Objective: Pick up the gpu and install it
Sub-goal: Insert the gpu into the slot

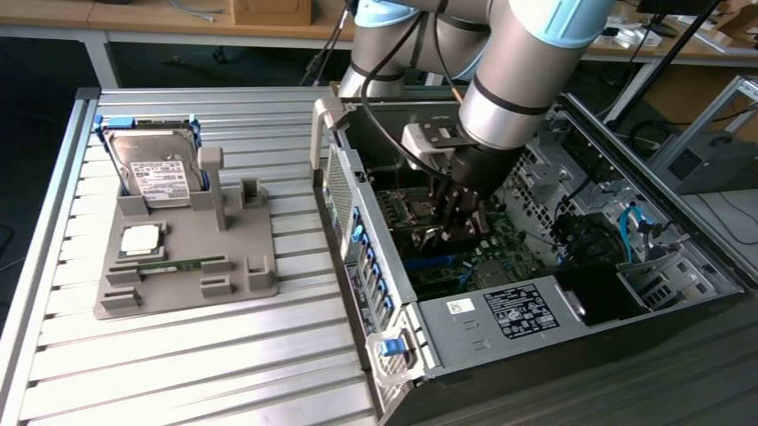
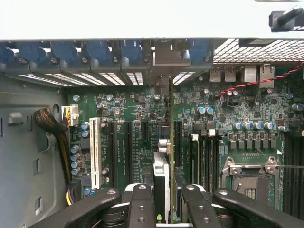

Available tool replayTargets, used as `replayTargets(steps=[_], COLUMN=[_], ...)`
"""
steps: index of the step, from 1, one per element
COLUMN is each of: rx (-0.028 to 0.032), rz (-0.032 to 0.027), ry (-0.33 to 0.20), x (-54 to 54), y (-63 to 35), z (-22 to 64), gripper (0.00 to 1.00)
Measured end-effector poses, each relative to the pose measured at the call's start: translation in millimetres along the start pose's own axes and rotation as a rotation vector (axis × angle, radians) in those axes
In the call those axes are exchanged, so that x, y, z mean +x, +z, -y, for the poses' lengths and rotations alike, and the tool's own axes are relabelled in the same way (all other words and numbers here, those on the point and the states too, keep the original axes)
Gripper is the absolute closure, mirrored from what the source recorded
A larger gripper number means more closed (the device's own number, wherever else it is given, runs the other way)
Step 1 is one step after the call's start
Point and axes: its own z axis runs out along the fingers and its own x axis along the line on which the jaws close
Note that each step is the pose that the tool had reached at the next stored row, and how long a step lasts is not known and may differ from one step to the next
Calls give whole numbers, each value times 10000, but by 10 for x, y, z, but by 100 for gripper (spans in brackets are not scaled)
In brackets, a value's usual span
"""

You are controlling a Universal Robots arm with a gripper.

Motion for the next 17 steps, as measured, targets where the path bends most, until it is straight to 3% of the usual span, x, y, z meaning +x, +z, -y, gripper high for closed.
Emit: replayTargets(steps=[2,5,11,13,17], rx=[2,6,5,6,17], rz=[-62,-236,-401,-426,-420], ry=[29,74,127,132,133], x=[0,1,3,3,2], y=[12,51,133,147,145], z=[0,1,2,2,2], gripper=[73,73,73,73,73])
